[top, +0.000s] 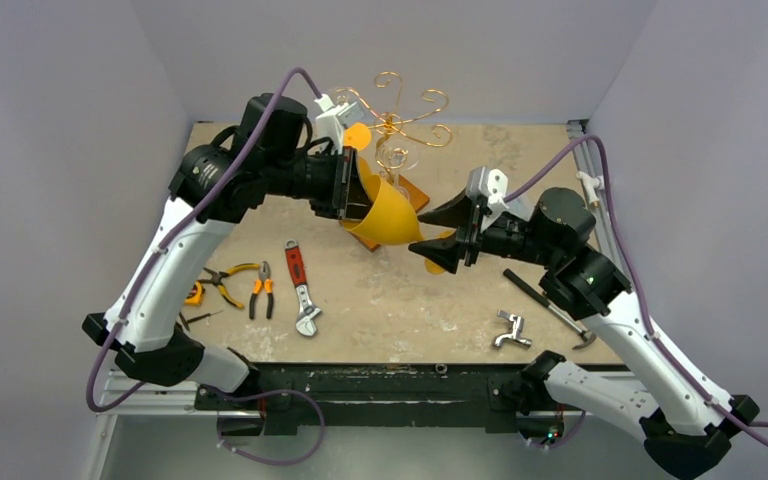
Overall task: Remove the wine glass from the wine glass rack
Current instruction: Place the wine glass at the center of the board.
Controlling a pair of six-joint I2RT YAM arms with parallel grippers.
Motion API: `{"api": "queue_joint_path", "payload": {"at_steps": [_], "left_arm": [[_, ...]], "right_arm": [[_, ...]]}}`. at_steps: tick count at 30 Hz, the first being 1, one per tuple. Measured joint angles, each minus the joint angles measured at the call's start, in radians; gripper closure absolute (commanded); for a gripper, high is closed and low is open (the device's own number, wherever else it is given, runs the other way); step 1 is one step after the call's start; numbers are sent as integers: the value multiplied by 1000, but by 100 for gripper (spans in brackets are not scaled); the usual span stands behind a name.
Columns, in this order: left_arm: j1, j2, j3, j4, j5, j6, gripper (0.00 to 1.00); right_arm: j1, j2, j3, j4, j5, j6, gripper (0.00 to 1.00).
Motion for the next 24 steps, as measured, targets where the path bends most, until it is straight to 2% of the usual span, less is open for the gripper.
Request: {"api": "queue_joint_path", "payload": {"at_steps": [13,24], "left_arm": [[-1,-40,-34,-13,-47,-7,100],[-1,-68,-39,-77,-237,4,100]], "right_arm": [[0,-31,0,-6,58,118,36],[0,0,2,-6,137,406,30]]}}
